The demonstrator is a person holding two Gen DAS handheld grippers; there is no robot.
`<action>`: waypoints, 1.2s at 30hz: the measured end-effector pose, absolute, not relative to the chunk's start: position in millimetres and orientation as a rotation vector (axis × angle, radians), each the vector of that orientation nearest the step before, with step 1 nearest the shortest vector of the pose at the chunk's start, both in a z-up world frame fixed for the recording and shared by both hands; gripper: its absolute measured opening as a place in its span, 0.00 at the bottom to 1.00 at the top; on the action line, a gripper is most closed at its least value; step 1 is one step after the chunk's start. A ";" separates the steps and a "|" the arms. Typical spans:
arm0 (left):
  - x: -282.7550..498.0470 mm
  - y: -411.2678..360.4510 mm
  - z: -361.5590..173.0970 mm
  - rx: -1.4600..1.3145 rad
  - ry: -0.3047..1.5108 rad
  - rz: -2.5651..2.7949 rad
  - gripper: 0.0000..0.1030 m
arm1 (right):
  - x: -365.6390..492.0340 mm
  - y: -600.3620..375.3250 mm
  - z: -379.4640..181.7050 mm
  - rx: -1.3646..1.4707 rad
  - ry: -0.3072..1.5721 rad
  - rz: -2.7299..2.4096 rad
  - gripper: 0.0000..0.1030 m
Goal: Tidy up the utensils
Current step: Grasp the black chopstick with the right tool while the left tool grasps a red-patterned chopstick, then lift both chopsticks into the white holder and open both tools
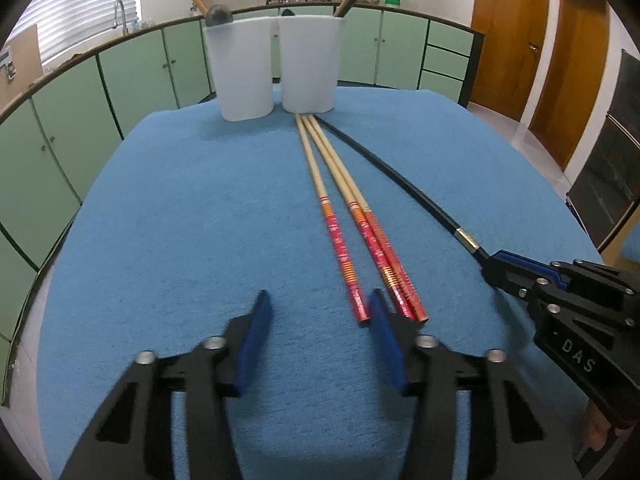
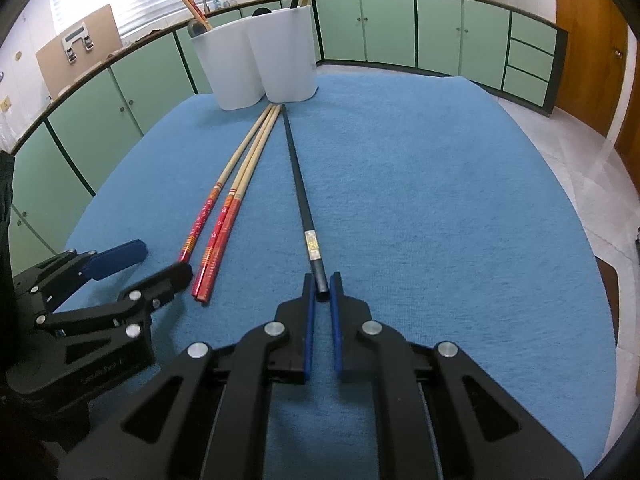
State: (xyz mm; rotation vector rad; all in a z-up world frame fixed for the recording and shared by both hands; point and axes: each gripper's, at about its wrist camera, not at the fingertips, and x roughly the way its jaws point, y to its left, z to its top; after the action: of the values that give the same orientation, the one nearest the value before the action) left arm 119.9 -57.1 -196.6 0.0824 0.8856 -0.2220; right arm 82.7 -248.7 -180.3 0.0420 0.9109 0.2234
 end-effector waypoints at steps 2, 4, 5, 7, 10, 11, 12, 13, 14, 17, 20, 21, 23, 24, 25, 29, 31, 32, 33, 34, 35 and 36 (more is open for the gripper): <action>118.5 -62.5 -195.9 0.093 0.881 -0.242 0.25 | 83.1 -249.2 -180.5 0.047 0.911 0.227 0.08; 118.6 -65.6 -196.0 0.096 0.879 -0.253 0.12 | 83.6 -249.0 -180.6 0.049 0.912 0.228 0.08; 117.5 -67.5 -195.9 0.096 0.879 -0.260 0.09 | 83.6 -249.1 -180.6 0.048 0.911 0.228 0.08; 117.5 -68.1 -195.7 0.093 0.878 -0.261 0.08 | 83.7 -249.3 -180.9 0.045 0.910 0.226 0.07; 117.3 -63.7 -194.0 0.064 0.877 -0.264 0.07 | 83.7 -249.6 -180.4 0.047 0.909 0.226 0.07; 116.6 -60.7 -192.3 0.050 0.877 -0.262 0.07 | 83.6 -250.2 -180.1 0.050 0.908 0.228 0.06; 115.7 -58.8 -190.6 0.042 0.874 -0.261 0.07 | 83.1 -250.7 -179.1 0.053 0.907 0.229 0.06; 115.7 -57.0 -188.6 0.040 0.869 -0.261 0.06 | 82.2 -251.6 -176.3 0.055 0.902 0.229 0.06; 113.7 -54.4 -183.3 0.042 0.856 -0.258 0.06 | 80.9 -252.0 -173.3 0.054 0.895 0.229 0.06; 108.2 -47.9 -162.6 0.053 0.814 -0.251 0.06 | 77.5 -254.2 -156.6 0.057 0.862 0.236 0.06; 105.0 -38.9 -140.3 0.064 0.761 -0.246 0.06 | 74.8 -256.6 -131.6 0.051 0.809 0.248 0.06; 104.0 -36.9 -133.5 0.065 0.746 -0.245 0.06 | 73.8 -257.3 -123.3 0.048 0.792 0.252 0.06; 102.7 -33.1 -116.3 0.065 0.709 -0.248 0.06 | 72.9 -259.4 -107.5 0.045 0.761 0.255 0.06; 103.0 -31.5 -108.6 0.065 0.692 -0.249 0.06 | 72.6 -260.4 -99.4 0.043 0.746 0.258 0.06; 103.1 -29.2 -102.1 0.065 0.677 -0.252 0.06 | 72.5 -261.7 -90.9 0.044 0.730 0.263 0.06; 105.2 -27.4 -75.4 0.068 0.619 -0.266 0.06 | 75.0 -264.7 -63.6 0.048 0.692 0.281 0.06; 107.9 -26.6 -65.9 0.066 0.603 -0.274 0.06 | 79.4 -266.4 -49.6 0.054 0.680 0.294 0.06; 110.2 -26.0 -60.2 0.068 0.593 -0.278 0.06 | 81.6 -266.6 -44.5 0.056 0.677 0.300 0.06; 112.2 -25.3 -55.4 0.072 0.584 -0.279 0.06 | 84.4 -267.0 -37.6 0.057 0.671 0.307 0.06; 115.3 -24.9 -49.2 0.075 0.573 -0.280 0.06 | 86.5 -267.4 -31.6 0.057 0.667 0.312 0.06; 118.6 -25.3 -45.4 0.075 0.567 -0.284 0.06 | 90.3 -267.6 -23.8 0.057 0.662 0.320 0.06; 121.9 -24.8 -40.4 0.073 0.562 -0.288 0.06 | 93.4 -266.8 -18.8 0.057 0.659 0.326 0.06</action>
State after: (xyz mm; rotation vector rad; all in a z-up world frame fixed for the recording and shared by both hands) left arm 121.9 -24.8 -40.4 0.0730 0.5618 -0.2876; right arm 93.4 -266.8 -18.8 0.0567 0.6594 0.3255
